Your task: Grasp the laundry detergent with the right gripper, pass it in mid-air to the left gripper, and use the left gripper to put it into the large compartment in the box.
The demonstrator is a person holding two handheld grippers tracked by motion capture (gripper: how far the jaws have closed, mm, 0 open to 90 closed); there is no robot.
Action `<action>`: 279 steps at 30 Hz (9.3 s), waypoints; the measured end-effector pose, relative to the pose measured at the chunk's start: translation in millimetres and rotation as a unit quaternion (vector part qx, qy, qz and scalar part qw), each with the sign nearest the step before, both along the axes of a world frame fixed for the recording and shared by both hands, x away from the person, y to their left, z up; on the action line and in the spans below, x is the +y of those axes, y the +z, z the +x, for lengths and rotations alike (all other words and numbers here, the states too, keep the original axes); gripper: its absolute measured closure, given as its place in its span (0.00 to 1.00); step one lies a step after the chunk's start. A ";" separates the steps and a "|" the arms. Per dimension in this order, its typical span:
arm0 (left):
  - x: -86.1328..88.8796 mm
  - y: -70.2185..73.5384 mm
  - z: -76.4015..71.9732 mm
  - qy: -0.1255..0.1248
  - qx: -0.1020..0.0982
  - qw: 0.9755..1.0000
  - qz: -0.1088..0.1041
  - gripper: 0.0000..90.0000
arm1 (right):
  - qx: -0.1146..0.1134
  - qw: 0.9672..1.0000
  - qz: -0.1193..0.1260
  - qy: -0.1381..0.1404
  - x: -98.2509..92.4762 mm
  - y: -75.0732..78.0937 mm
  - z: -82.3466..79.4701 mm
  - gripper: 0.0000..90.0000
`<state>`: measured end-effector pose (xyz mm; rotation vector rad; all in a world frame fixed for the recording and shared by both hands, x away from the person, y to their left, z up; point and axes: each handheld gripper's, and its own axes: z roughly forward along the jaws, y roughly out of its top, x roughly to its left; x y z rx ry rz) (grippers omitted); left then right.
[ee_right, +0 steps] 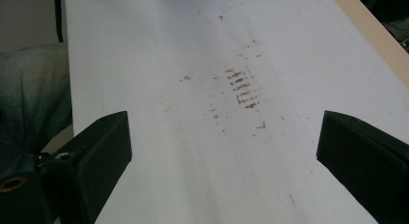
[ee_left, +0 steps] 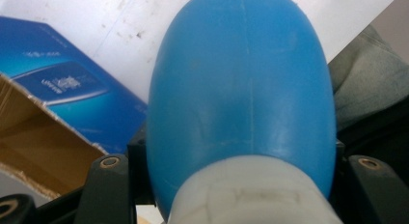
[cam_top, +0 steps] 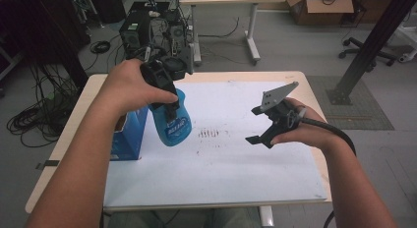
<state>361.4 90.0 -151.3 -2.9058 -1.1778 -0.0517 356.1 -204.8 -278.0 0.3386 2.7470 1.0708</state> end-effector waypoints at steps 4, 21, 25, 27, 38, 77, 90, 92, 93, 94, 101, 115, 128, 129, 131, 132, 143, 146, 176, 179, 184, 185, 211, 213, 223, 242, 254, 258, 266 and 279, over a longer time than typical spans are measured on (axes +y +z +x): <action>10.7 10.2 1.1 0.017 -0.007 1.000 0.001 0.44 | 0.005 1.000 -0.019 0.002 -1.4 2.6 2.7 0.05; 64.8 53.2 12.6 0.106 -0.021 0.994 -0.010 0.44 | 0.032 0.993 -0.113 0.024 -0.9 13.6 14.8 0.04; 75.8 62.8 15.4 0.132 -0.022 0.991 -0.015 0.44 | 0.034 0.990 -0.133 0.029 1.3 13.7 17.9 0.04; 81.3 67.1 17.0 0.141 -0.023 0.990 -0.016 0.44 | 0.034 0.989 -0.144 0.030 2.6 13.9 19.5 0.04; 114.1 77.5 25.0 0.200 -0.024 0.979 -0.009 0.44 | 0.044 0.985 -0.163 0.044 5.9 18.9 24.1 0.04; 168.3 58.1 48.7 0.364 -0.030 0.931 -0.018 0.44 | 0.070 0.973 -0.210 0.070 20.1 19.9 29.3 0.04; 169.8 32.8 54.8 0.368 -0.011 0.930 -0.015 0.44 | 0.074 0.971 -0.215 0.075 22.0 14.8 27.6 0.04; 170.7 27.6 55.7 0.369 -0.008 0.929 -0.015 0.44 | 0.074 0.971 -0.214 0.075 22.1 13.9 27.1 0.04; 171.1 25.0 56.2 0.370 -0.006 0.929 -0.015 0.44 | 0.074 0.971 -0.213 0.076 22.2 13.3 26.8 0.04; 171.6 22.3 56.7 0.370 -0.005 0.929 -0.015 0.44 | 0.074 0.971 -0.215 0.077 22.3 12.9 26.7 0.04; 174.9 6.7 59.3 0.372 0.005 0.928 -0.012 0.44 | 0.073 0.971 -0.215 0.080 24.0 10.2 25.7 0.04; 174.0 -23.4 65.2 0.370 0.014 0.929 -0.004 0.44 | 0.075 0.970 -0.213 0.086 28.3 6.0 24.3 0.04; 175.1 -52.5 69.1 0.374 0.013 0.927 -0.003 0.44 | 0.080 0.971 -0.208 0.088 28.1 -0.2 25.1 0.04; 175.0 -56.5 69.5 0.372 0.015 0.928 0.000 0.44 | 0.080 0.971 -0.208 0.088 28.6 -0.9 25.0 0.04; 174.9 -62.7 69.7 0.373 0.014 0.928 0.001 0.44 | 0.081 0.971 -0.208 0.090 29.3 -1.9 24.8 0.04; 174.7 -65.3 69.8 0.374 0.015 0.927 0.002 0.44 | 0.082 0.971 -0.208 0.090 29.6 -2.5 24.8 0.04; 173.5 -95.1 71.0 0.376 0.013 0.927 0.001 0.44 | 0.084 0.970 -0.207 0.093 30.2 -6.6 24.9 0.05; 173.2 -100.6 71.3 0.375 0.009 0.927 0.003 0.44 | 0.085 0.970 -0.207 0.094 30.9 -7.5 24.9 0.05; 177.0 -136.6 70.1 0.377 -0.002 0.926 -0.003 0.43 | 0.095 0.969 -0.206 0.100 34.2 -17.8 28.2 0.05; 176.4 -136.7 69.9 0.377 -0.003 0.926 -0.002 0.43 | 0.095 0.969 -0.206 0.100 34.9 -18.6 28.4 0.05; 176.5 -137.1 70.1 0.377 -0.004 0.926 -0.002 0.43 | 0.095 0.969 -0.204 0.100 34.1 -18.4 27.9 0.05; 176.6 -137.1 70.1 0.377 -0.004 0.926 -0.002 0.43 | 0.095 0.969 -0.205 0.099 33.6 -18.3 27.7 0.05; 175.1 -121.8 65.9 0.377 -0.011 0.926 -0.015 0.35 | 0.093 0.970 -0.202 0.099 31.0 -18.5 25.5 0.05; 174.6 -118.6 65.0 0.381 -0.015 0.924 -0.014 0.33 | 0.092 0.970 -0.201 0.099 30.9 -18.3 25.3 0.05; 174.2 -100.4 58.3 0.383 -0.037 0.923 -0.008 0.23 | 0.088 0.971 -0.200 0.100 31.8 -14.7 22.5 0.05; 177.4 -59.7 46.6 0.352 -0.068 0.933 -0.037 0.07 | 0.081 0.971 -0.203 0.101 33.0 -7.4 17.7 0.05; 168.0 -29.0 43.5 0.301 -0.087 0.950 -0.010 0.06 | 0.077 0.972 -0.200 0.095 30.5 -4.5 16.7 0.05; 159.4 -16.3 42.8 0.277 -0.097 0.956 0.002 0.06 | 0.076 0.972 -0.202 0.092 29.4 -1.7 16.2 0.05; 133.7 6.2 41.2 0.218 -0.105 0.970 0.002 0.06 | 0.073 0.973 -0.200 0.086 28.1 2.7 16.1 0.05; 91.5 20.5 37.6 0.091 -0.089 0.992 0.003 0.06 | 0.067 0.975 -0.195 0.086 27.5 4.9 16.0 0.05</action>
